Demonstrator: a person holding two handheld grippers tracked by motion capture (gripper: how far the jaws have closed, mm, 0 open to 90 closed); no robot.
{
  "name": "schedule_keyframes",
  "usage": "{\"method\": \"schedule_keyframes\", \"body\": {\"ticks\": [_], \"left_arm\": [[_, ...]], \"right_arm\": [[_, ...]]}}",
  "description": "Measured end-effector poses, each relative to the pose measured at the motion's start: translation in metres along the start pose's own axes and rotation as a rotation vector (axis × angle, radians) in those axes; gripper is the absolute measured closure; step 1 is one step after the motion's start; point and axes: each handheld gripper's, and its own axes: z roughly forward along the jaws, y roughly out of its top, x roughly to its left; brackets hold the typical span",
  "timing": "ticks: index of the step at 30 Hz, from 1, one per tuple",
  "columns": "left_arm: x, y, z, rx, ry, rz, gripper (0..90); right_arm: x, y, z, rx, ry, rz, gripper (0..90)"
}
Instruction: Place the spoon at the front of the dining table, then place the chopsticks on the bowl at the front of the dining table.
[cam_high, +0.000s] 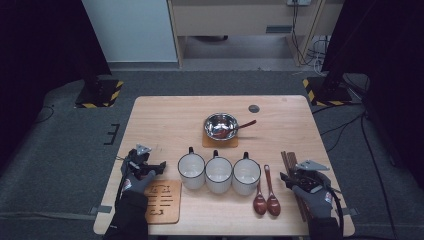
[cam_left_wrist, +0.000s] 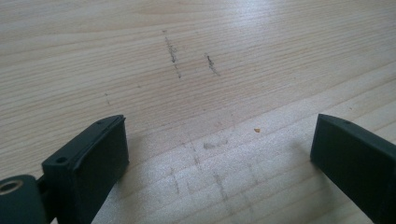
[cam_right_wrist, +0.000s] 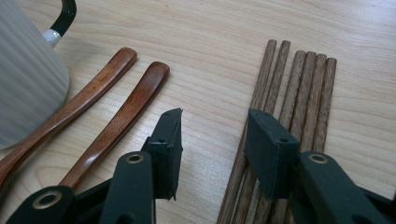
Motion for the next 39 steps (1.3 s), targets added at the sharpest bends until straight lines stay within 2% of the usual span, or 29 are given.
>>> {"method": "schedule_keyframes", "body": {"ticks": [15, 23, 28, 39], "left_arm": [[-0.0001, 0.0, 0.0, -0.001, 0.0, 0.0, 3.0], [-0.0001, 0.0, 0.0, 0.0, 0.001, 0.0, 3.0], [-0.0002, -0.0001, 0.0, 0.0, 0.001, -0.001, 3.0], [-0.0002, -0.0001, 0.0, 0.0, 0.002, -0.001, 3.0]], "right_arm": [[0.0006, -0.0008, 0.0003, 0.016, -0.007, 0.004, 59.5], [0.0051, 0.0006, 0.0015, 0.017, 0.013, -0.007, 60.5], [0.0034, 0.0008, -0.0019, 0.009, 0.003, 0.007, 60.3], [0.0025, -0.0007, 0.0001, 0.028, -0.013, 0.0, 63.2]]}}
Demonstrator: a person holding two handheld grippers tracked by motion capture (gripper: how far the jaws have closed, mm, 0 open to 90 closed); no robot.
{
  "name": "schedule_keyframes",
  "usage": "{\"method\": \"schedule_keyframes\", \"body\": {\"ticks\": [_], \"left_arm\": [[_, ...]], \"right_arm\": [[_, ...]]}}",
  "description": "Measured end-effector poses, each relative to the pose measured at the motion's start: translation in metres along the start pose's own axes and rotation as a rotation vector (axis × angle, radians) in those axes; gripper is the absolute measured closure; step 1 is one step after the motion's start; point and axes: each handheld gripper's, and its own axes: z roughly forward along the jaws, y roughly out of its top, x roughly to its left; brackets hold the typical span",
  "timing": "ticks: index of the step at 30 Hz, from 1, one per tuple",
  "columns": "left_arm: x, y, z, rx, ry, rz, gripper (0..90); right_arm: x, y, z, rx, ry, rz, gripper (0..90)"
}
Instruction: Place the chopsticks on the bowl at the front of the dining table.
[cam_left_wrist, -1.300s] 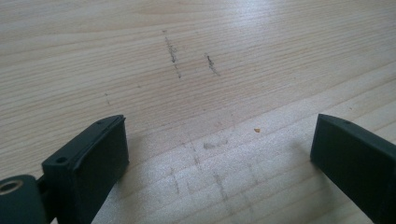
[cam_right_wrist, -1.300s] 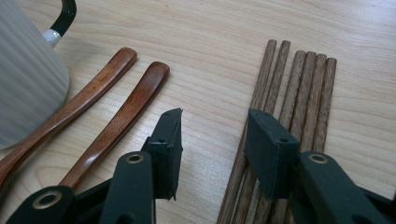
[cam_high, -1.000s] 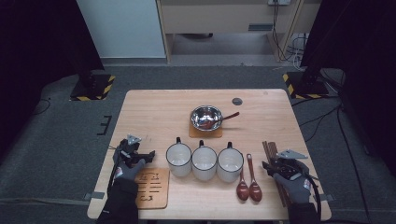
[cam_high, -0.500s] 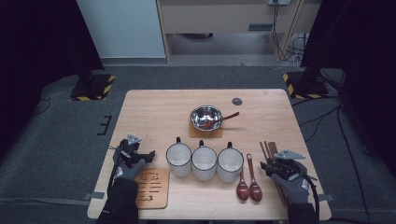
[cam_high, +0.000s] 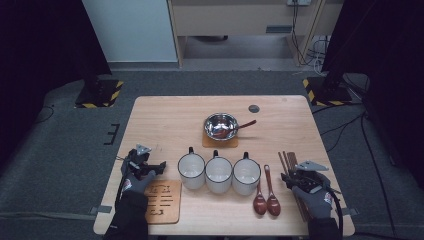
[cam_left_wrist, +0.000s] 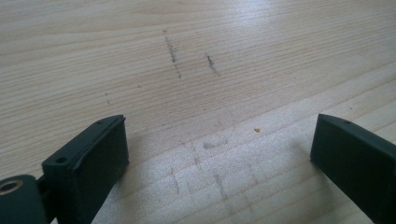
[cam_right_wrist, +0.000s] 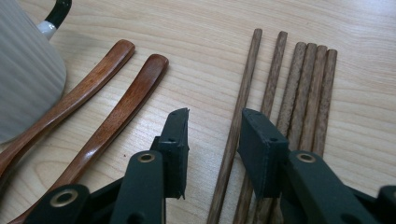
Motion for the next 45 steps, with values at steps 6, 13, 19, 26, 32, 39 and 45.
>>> {"method": "schedule_keyframes", "body": {"ticks": [6, 13, 19, 26, 32, 39, 45], "left_arm": [[0.0, 0.0, 0.0, 0.0, 0.0, 0.0, 3.0], [0.0, 0.0, 0.0, 0.0, 0.0, 0.0, 3.0], [0.0, 0.0, 0.0, 0.0, 0.0, 0.0, 3.0], [0.0, 0.0, 0.0, 0.0, 0.0, 0.0, 3.0], [0.0, 0.0, 0.0, 0.0, 0.0, 0.0, 3.0], [0.0, 0.0, 0.0, 0.0, 0.0, 0.0, 3.0], [0.0, 0.0, 0.0, 0.0, 0.0, 0.0, 3.0]], "right_arm": [[0.004, 0.0, 0.002, 0.014, 0.0, -0.012, 65.5], [0.008, 0.001, 0.004, 0.023, 0.001, -0.015, 70.2], [0.009, 0.001, 0.004, 0.034, -0.008, -0.014, 76.0], [0.011, 0.001, 0.004, 0.041, -0.011, -0.013, 80.9], [0.015, 0.003, 0.006, 0.046, -0.01, -0.018, 83.0], [0.017, 0.003, 0.005, 0.038, -0.001, -0.021, 82.5], [0.014, 0.001, -0.002, 0.022, -0.005, -0.011, 81.0]]}}
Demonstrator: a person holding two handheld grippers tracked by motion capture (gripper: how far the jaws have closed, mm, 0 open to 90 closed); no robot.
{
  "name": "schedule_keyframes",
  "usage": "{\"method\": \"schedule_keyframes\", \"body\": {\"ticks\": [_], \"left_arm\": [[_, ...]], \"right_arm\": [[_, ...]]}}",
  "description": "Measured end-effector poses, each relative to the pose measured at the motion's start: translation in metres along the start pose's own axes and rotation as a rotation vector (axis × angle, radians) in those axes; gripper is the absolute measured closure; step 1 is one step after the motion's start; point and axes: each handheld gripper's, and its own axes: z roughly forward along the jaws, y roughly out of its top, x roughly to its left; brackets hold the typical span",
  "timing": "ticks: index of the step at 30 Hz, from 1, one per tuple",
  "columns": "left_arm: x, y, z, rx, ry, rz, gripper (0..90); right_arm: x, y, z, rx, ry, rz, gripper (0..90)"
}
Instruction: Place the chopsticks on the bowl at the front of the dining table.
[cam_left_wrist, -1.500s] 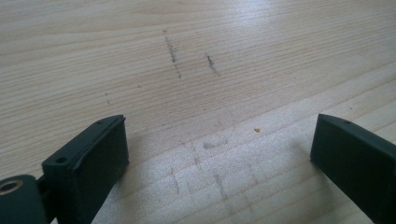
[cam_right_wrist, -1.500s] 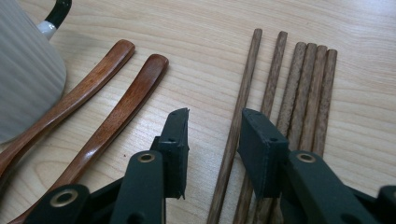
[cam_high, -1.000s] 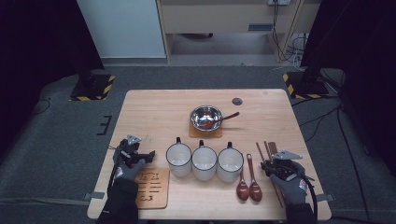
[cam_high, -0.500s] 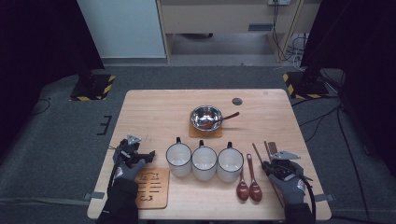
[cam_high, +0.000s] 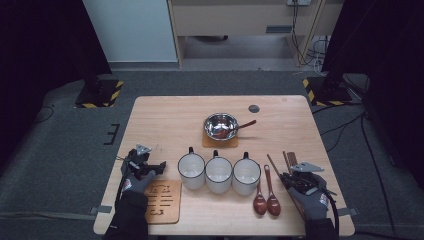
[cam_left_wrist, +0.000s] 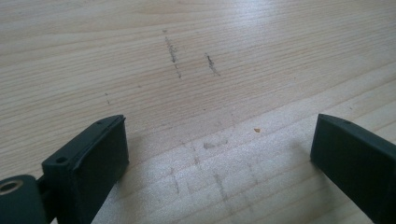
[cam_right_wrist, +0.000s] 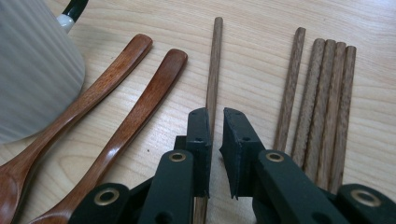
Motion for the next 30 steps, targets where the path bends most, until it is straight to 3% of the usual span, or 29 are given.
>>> {"method": "schedule_keyframes", "body": {"ticks": [15, 30], "left_arm": [[0.0, 0.0, 0.0, 0.0, 0.0, 0.0, 3.0], [0.0, 0.0, 0.0, 0.0, 0.0, 0.0, 3.0]], "right_arm": [[0.0031, -0.0082, -0.0031, 0.031, 0.003, 0.008, 81.7], [0.0071, -0.0084, -0.0029, 0.027, -0.023, 0.022, 84.9]]}}
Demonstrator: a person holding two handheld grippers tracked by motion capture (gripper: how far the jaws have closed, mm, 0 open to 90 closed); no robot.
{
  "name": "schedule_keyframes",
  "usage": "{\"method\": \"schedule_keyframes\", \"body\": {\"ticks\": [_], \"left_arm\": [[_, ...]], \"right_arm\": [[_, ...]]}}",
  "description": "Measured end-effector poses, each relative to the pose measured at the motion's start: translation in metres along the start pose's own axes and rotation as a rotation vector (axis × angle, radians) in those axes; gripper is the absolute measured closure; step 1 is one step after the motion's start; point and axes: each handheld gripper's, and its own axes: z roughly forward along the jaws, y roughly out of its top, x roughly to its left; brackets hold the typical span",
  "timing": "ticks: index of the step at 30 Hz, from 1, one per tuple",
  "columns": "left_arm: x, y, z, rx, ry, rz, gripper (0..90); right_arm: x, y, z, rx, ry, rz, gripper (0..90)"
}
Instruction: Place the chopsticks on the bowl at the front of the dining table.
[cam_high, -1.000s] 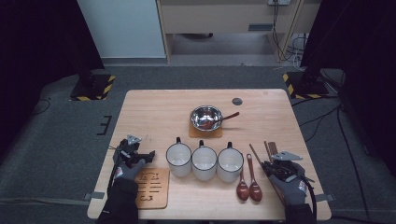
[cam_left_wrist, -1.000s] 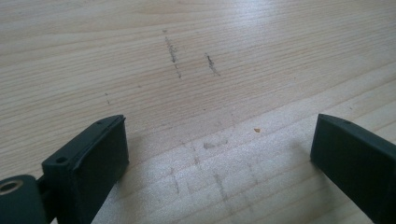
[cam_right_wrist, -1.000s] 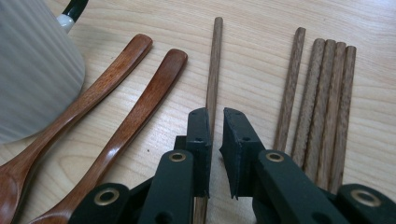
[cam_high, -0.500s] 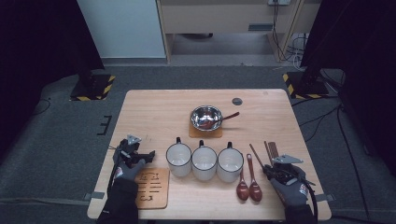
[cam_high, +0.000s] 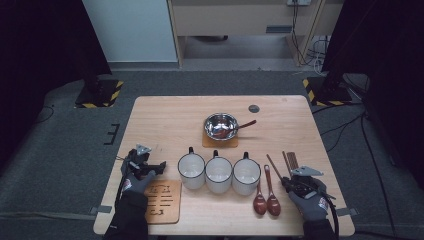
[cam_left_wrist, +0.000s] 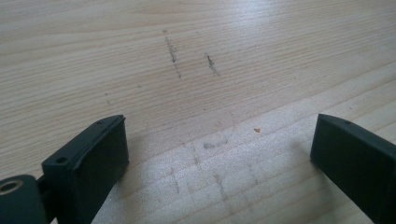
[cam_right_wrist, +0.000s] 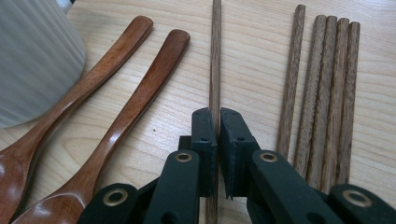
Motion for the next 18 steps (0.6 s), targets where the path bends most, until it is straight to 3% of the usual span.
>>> {"method": "schedule_keyframes", "body": {"ticks": [18], "left_arm": [[0.0, 0.0, 0.0, 0.0, 0.0, 0.0, 3.0]], "right_arm": [[0.002, 0.019, -0.01, -0.054, 0.022, 0.01, 85.0]]}}
